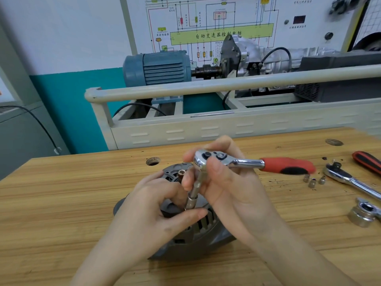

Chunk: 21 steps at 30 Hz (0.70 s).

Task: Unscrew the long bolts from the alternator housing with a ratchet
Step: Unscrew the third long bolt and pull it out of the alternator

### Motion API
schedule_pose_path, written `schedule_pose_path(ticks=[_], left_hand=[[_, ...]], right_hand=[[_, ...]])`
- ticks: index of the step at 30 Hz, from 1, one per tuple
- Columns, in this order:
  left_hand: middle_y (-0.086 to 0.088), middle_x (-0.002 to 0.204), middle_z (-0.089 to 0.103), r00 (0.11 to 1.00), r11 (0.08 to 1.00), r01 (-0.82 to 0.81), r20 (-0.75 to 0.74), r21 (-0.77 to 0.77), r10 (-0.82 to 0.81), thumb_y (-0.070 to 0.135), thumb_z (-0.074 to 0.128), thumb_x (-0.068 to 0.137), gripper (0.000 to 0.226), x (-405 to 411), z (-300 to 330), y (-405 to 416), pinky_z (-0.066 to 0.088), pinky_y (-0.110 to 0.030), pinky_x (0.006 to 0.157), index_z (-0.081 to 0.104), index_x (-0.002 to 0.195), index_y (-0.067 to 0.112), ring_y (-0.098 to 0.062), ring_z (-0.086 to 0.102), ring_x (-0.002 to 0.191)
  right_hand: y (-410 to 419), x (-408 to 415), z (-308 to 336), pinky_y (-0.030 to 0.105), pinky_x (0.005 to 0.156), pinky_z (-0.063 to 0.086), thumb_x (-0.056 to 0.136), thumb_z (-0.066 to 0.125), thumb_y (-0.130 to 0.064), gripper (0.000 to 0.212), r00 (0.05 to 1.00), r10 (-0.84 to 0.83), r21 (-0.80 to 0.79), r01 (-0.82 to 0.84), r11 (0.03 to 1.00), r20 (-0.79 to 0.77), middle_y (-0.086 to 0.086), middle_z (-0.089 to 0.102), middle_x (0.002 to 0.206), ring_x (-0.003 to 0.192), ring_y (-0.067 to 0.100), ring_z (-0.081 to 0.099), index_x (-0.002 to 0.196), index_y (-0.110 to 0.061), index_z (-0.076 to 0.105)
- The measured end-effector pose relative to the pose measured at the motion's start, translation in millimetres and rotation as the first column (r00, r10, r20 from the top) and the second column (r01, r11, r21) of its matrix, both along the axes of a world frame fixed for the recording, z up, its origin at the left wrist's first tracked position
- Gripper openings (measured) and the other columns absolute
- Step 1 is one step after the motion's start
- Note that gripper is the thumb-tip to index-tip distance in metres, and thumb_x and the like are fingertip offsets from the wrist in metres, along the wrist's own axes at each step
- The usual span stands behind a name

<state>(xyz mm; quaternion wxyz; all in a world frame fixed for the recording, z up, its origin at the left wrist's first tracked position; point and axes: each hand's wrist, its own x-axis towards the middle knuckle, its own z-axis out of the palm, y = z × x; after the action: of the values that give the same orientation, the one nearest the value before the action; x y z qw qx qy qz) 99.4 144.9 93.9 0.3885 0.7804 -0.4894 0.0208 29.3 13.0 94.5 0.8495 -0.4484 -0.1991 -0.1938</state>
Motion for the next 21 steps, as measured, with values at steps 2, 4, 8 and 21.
schedule_pose_path(ticks=[2, 4, 8, 21], left_hand=[[0.004, 0.084, 0.067, 0.998, 0.998, 0.053, 0.017, 0.036, -0.054, 0.06, 0.053, 0.064, 0.046, 1.7, 1.2, 2.1, 0.039, -0.023, 0.091, 0.07, 0.073, 0.019, -0.008, 0.057, 0.091], [-0.002, 0.084, 0.066, 0.994, 0.99, 0.111, 0.015, 0.081, -0.113, 0.058, 0.049, 0.07, 0.052, 2.7, 2.9, 4.3, 0.04, -0.025, 0.087, 0.071, 0.081, 0.012, -0.012, 0.057, 0.089], [0.0, 0.081, 0.065, 0.995, 0.992, 0.097, 0.008, 0.075, -0.098, 0.058, 0.05, 0.068, 0.051, 3.3, 3.6, 4.7, 0.039, -0.023, 0.089, 0.069, 0.073, 0.011, -0.011, 0.057, 0.088], [0.009, 0.086, 0.067, 0.998, 0.999, 0.036, 0.054, 0.005, -0.037, 0.059, 0.053, 0.067, 0.041, 2.4, 0.0, 0.9, 0.036, -0.022, 0.094, 0.07, 0.076, 0.023, -0.006, 0.056, 0.096]], right_hand=[[1.8, 1.0, 0.1, 0.026, 0.065, 0.052, 0.066, 0.076, -0.032, 0.024, 1.0, 0.02, -0.007, -0.02, 1.0, -0.009, 0.003, 0.068, 0.087, 0.068, 0.014, 0.064, 0.084, -0.021, 0.065], [3.0, 2.1, 0.2, 0.026, 0.065, 0.052, 0.069, 0.073, -0.034, 0.023, 0.999, 0.051, -0.004, -0.051, 0.999, -0.011, 0.002, 0.069, 0.087, 0.068, 0.013, 0.064, 0.088, -0.022, 0.066], [3.2, 2.5, 0.3, 0.025, 0.065, 0.052, 0.069, 0.073, -0.037, 0.025, 0.998, 0.059, -0.011, -0.059, 0.998, -0.025, 0.001, 0.069, 0.088, 0.069, 0.012, 0.064, 0.087, -0.022, 0.067], [3.2, 0.3, 2.6, 0.026, 0.064, 0.052, 0.065, 0.075, -0.033, 0.025, 0.999, 0.013, 0.003, -0.013, 1.0, -0.041, 0.003, 0.069, 0.087, 0.067, 0.014, 0.064, 0.085, -0.021, 0.065]])
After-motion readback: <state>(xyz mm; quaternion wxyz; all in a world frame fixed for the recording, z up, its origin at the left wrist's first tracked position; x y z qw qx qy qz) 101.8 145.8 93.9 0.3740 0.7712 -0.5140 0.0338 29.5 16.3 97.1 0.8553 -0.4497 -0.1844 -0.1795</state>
